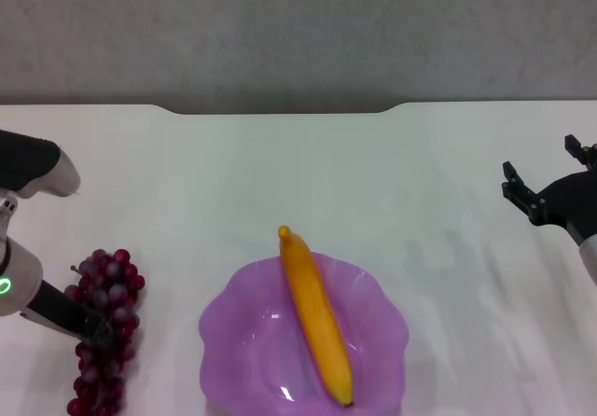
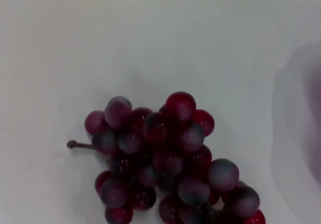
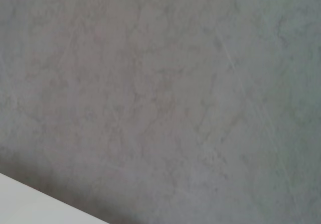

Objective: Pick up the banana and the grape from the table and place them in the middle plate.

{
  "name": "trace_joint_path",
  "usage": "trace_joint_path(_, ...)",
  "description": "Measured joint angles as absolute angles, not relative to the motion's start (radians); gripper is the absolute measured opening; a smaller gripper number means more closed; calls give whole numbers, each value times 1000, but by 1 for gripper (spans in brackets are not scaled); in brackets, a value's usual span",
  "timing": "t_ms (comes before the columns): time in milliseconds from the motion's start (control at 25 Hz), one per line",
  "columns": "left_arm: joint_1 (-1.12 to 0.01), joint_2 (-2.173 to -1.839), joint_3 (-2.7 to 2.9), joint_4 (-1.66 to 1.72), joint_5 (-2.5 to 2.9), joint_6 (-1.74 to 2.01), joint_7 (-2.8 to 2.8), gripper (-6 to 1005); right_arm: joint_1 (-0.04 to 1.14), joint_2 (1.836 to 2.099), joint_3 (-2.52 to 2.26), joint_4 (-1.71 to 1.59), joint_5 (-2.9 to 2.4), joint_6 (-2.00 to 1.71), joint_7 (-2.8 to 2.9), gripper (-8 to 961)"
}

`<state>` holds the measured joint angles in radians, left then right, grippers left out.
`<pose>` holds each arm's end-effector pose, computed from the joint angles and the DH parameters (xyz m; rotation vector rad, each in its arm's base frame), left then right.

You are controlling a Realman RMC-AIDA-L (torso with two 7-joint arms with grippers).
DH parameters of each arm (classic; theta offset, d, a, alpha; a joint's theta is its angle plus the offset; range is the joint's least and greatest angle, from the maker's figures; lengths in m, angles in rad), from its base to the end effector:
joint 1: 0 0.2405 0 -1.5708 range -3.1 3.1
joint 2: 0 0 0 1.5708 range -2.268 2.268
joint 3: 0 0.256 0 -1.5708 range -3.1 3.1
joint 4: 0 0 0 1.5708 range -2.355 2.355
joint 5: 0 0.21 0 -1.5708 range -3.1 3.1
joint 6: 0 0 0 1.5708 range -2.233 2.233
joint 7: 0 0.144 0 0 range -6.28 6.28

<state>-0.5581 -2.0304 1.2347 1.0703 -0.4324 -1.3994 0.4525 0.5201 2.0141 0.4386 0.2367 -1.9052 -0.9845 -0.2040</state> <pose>-0.2805 0.3585 0.0191 -2.2173 -1.3841 0.5210 0.3229 0.3551 -0.0295 -1.7835 0.3230 0.3655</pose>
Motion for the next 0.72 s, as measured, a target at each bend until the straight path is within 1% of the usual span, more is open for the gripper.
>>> trace_joint_path(160, -558, -2031, 1235, 1066, -433, -1397, 458, 255, 519, 2014, 439, 237, -1905, -988, -204, 892)
trace_joint_path(400, -557, -2034, 1237, 1071, -434, -1388, 465, 180, 518, 2014, 439, 235, -1905, -989, -204, 892)
trace_joint_path(720, -503, -2036, 1238, 1140, -475, -1356, 492, 171, 518, 2013, 439, 234, -1905, -984, -204, 892)
